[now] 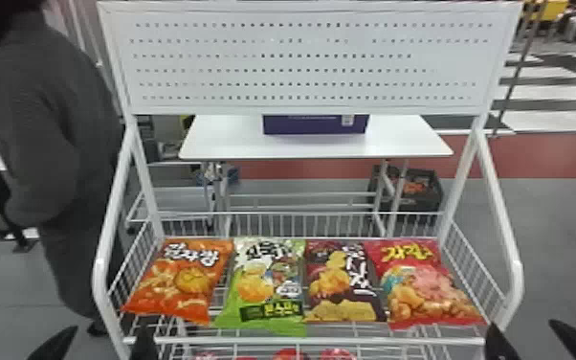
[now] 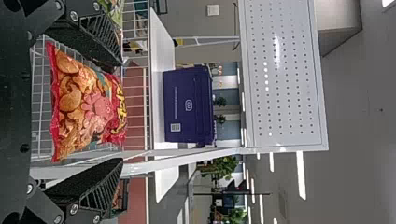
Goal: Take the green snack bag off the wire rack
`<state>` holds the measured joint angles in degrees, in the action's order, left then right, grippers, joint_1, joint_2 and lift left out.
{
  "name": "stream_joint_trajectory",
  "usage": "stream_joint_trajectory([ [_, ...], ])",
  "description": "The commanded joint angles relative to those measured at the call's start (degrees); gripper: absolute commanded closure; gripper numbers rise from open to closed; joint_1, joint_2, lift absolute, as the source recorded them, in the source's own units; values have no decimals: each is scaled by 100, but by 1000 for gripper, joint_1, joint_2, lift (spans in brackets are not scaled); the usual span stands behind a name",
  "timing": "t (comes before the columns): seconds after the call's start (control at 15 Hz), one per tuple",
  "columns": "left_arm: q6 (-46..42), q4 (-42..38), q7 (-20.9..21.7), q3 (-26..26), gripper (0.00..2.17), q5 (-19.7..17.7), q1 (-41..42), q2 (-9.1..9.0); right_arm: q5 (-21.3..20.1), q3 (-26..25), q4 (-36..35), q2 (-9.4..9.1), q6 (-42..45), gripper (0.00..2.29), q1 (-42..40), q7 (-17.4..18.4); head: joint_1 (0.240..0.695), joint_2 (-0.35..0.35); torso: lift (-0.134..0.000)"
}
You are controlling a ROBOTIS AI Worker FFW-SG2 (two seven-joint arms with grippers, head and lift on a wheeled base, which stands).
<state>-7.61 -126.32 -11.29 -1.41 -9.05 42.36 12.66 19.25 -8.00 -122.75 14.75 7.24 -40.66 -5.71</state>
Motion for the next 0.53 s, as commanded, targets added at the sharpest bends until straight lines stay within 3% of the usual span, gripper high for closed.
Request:
stream_joint_trajectory([
  [0.0, 1, 11, 39, 0, 137, 9, 0, 0, 0, 0, 5, 1, 0, 167, 5, 0, 499, 0, 0],
  [0.47, 1, 19, 83, 18, 137, 9, -9, 0, 0, 0, 14, 1, 0, 167, 23, 0, 499, 0, 0],
])
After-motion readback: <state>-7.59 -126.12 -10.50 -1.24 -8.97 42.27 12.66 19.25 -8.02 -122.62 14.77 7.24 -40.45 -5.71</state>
